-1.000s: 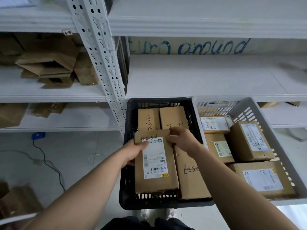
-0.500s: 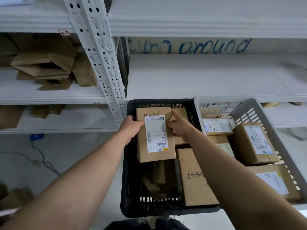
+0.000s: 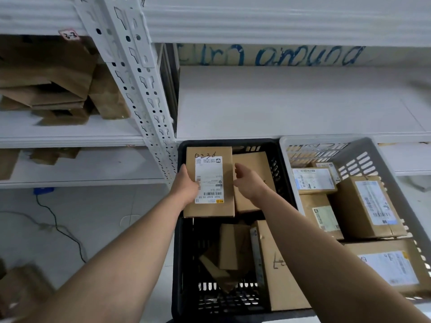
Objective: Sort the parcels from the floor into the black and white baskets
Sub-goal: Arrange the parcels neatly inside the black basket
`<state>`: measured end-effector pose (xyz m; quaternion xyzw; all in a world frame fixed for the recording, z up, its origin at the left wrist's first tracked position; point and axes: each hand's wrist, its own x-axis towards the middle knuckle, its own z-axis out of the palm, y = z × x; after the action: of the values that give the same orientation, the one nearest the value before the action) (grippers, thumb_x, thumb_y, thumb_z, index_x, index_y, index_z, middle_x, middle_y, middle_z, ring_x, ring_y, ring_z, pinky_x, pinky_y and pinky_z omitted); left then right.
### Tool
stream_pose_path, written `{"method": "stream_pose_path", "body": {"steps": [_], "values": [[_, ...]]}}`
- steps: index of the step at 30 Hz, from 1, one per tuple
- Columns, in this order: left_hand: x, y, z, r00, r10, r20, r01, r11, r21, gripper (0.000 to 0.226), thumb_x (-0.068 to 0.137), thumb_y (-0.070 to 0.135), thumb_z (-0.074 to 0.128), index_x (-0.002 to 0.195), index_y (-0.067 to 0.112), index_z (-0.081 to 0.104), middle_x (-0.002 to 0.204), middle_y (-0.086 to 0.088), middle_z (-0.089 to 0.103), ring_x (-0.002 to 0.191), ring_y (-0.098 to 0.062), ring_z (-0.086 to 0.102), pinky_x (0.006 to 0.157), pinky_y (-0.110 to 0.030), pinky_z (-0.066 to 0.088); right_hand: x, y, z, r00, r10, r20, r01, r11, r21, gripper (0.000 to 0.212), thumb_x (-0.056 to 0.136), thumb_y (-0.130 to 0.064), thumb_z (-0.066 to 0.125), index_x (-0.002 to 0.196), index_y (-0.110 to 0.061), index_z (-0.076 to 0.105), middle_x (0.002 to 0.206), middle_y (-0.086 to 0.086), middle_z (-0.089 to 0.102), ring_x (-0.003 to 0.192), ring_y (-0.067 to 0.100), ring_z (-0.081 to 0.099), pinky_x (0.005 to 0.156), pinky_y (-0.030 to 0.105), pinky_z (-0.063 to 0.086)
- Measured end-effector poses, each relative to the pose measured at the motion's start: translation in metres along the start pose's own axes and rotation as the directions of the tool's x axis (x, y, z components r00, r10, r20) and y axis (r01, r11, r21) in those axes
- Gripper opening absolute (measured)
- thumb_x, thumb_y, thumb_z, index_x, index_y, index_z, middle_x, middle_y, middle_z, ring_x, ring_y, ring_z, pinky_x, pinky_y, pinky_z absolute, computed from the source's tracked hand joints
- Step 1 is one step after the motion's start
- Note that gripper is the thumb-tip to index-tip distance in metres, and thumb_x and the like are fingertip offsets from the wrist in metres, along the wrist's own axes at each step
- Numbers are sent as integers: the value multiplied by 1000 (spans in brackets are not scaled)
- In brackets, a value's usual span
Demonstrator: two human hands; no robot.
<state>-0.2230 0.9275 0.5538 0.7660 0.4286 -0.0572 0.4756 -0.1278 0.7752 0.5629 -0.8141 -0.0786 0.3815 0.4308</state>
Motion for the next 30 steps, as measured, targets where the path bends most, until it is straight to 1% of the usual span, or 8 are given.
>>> {"method": "stream_pose_path", "body": {"steps": [2,5,9,12,16,21,26,30], "values": [[-2,-4,1,1000,10,-5,-10,999,38,55,93,9,52,143,15,30,133,-6,55,110,-25,59,75,-30,47,-8,3,-8,999,23,-29,-24,999,-38,64,92,4,48,151,-15,32,148,8,43,135,25,42,103,33,42],[-12,3,4,997,26,-77,-20,997,79,49,93,8,52,137,11,31,132,-10,48,105,-27,58,62,-26,47,-24,14,-28,995,35,-94,-46,992,-117,58,94,0,53,148,-13,38,148,11,45,134,25,44,99,27,37],[-40,18,15,954,204,-221,-154,962,226,53,89,12,61,136,9,36,141,-13,33,127,-30,41,98,-37,44,-53,31,-52,983,71,-171,-97,985,-144,51,91,-3,60,140,-12,50,138,11,53,117,23,54,91,29,42],[-66,25,33,948,300,-108,-255,917,307,48,89,20,61,132,12,42,135,-11,40,121,-26,44,98,-34,41,-72,46,-62,972,105,-211,-145,972,-187,49,88,-9,66,136,-9,55,131,11,57,111,24,56,88,31,46],[-104,29,60,966,115,230,-166,962,218,43,90,22,64,127,9,47,123,-9,54,108,-25,55,76,-27,43,-96,63,-73,967,105,-234,-186,915,-359,33,86,-19,68,117,-5,65,95,4,65,86,22,62,74,34,52],[-133,19,101,884,-135,447,43,977,211,52,91,30,65,133,4,48,123,-12,59,106,-25,61,84,-32,53,-120,86,-93,954,179,-241,-271,859,-435,31,86,-21,68,112,-7,58,97,7,62,84,20,60,68,28,51],[-145,24,119,875,-172,453,83,974,210,37,90,20,65,121,3,55,105,-11,61,92,-26,64,78,-33,57,-126,102,-101,929,325,-176,-365,880,-305,19,81,-17,73,85,-5,59,70,8,59,54,17,54,50,25,49],[-138,43,102,904,-158,396,105,983,151,28,90,14,65,115,3,57,101,-14,62,77,-26,66,60,-28,57,-122,89,-113,948,242,-208,-282,940,-191,13,84,-9,67,93,-1,67,76,15,65,64,24,60,73,41,59]]}}
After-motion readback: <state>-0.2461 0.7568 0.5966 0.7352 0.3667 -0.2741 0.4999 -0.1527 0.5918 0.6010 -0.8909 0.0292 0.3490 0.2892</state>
